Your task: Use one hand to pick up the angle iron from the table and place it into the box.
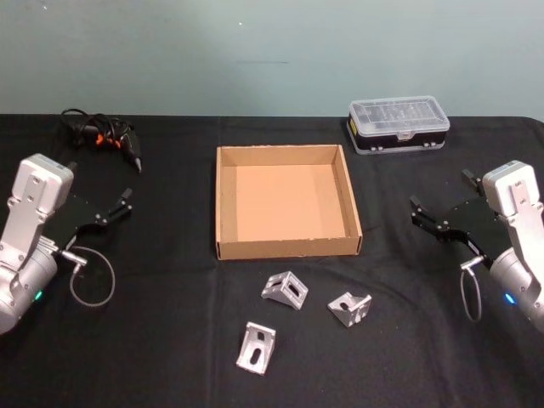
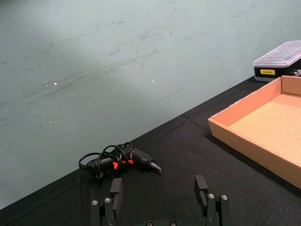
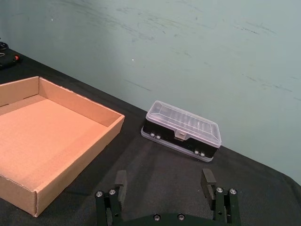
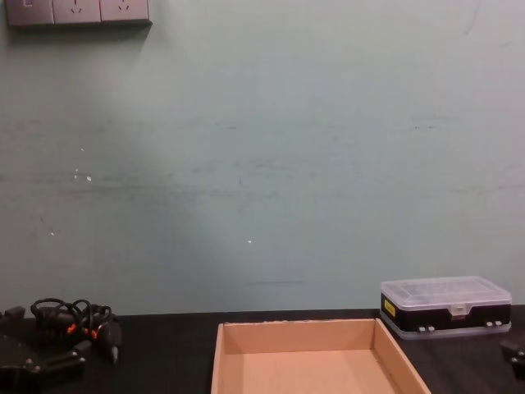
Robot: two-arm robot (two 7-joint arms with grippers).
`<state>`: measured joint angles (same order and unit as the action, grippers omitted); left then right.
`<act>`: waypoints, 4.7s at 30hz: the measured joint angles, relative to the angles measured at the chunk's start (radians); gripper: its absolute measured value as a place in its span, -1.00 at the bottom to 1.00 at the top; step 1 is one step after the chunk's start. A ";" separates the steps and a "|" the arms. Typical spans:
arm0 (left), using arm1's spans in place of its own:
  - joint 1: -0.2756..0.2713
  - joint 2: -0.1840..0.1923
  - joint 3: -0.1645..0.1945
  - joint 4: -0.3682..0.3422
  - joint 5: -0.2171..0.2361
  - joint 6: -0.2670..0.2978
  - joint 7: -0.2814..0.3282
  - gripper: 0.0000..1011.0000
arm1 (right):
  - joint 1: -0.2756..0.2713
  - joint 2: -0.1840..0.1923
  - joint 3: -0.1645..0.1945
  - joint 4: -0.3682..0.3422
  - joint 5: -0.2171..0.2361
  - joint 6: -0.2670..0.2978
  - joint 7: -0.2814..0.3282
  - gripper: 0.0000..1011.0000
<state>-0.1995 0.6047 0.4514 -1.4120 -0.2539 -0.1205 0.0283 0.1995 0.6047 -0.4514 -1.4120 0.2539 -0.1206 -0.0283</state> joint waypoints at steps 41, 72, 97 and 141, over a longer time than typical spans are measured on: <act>0.000 0.000 0.000 0.000 0.000 0.000 0.000 0.98 | 0.000 0.000 0.000 0.000 0.000 0.000 0.000 0.98; 0.000 0.000 0.000 0.000 0.000 0.000 0.000 0.98 | -0.037 0.013 0.034 -0.048 0.011 -0.012 0.013 0.98; 0.000 0.000 0.000 0.000 0.000 0.000 0.000 0.98 | -0.342 0.186 0.221 -0.482 0.240 0.208 0.168 0.98; 0.000 0.000 0.000 0.000 0.000 0.000 0.000 0.98 | -0.254 0.023 0.067 -0.380 0.123 0.422 0.330 0.98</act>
<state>-0.1995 0.6047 0.4514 -1.4120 -0.2539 -0.1206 0.0283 -0.0546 0.6279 -0.3843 -1.7922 0.3765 0.3017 0.3015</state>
